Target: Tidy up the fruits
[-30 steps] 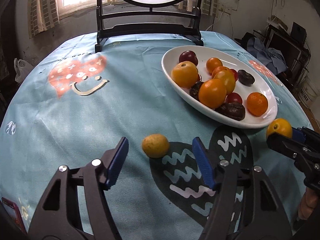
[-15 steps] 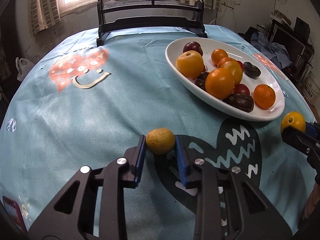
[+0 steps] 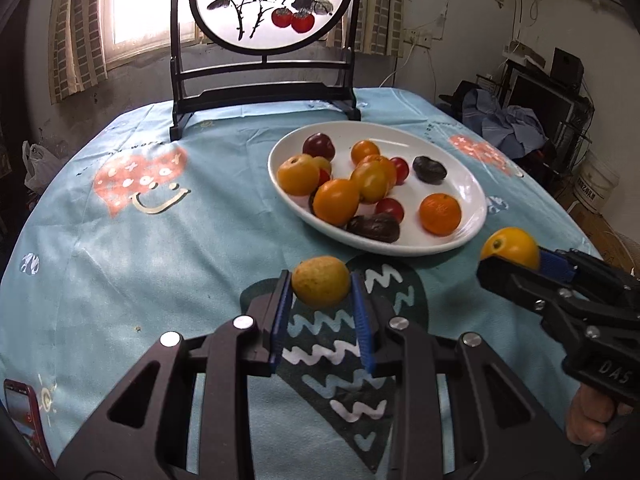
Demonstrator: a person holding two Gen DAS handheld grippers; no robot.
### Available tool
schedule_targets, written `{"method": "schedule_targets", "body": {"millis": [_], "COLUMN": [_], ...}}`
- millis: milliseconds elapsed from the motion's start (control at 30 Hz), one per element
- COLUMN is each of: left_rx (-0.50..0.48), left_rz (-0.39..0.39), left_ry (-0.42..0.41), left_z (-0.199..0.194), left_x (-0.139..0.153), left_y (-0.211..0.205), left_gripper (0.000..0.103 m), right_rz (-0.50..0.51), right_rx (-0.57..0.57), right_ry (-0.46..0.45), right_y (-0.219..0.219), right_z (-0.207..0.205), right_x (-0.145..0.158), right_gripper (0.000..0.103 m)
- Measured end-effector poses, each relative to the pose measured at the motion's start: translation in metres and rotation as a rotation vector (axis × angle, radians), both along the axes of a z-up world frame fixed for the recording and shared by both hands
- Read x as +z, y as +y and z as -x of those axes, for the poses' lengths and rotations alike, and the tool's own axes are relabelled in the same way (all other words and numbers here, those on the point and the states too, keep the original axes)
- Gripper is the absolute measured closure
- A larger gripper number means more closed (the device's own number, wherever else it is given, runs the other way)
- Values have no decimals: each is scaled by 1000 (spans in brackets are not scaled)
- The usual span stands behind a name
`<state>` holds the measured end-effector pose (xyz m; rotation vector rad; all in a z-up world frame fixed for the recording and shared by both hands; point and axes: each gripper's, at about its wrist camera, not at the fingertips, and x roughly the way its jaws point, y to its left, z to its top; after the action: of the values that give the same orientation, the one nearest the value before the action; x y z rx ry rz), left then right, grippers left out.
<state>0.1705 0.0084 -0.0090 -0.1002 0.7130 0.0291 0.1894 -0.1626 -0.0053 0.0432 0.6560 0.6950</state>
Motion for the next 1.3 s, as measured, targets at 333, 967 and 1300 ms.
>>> {"method": "schedule_targets", "body": {"millis": [333,967,1300], "left_rx": [-13,80,103], "left_rz": [72,-59,-103], "left_ry": [-51,34,4], "left_z": [-45,-154,-116], "left_x": [36,37,58], "left_y": [3,4,7], "left_gripper": [73,8,4], "right_rz": [-67,31,149], "right_rx": [-83,-137,-107], "right_ry": [-37,-22,3], "right_y": [-18,-8,9], "right_z": [-38,-127,-119], "right_x": [21,8,9], "right_gripper": [62,62,43]}}
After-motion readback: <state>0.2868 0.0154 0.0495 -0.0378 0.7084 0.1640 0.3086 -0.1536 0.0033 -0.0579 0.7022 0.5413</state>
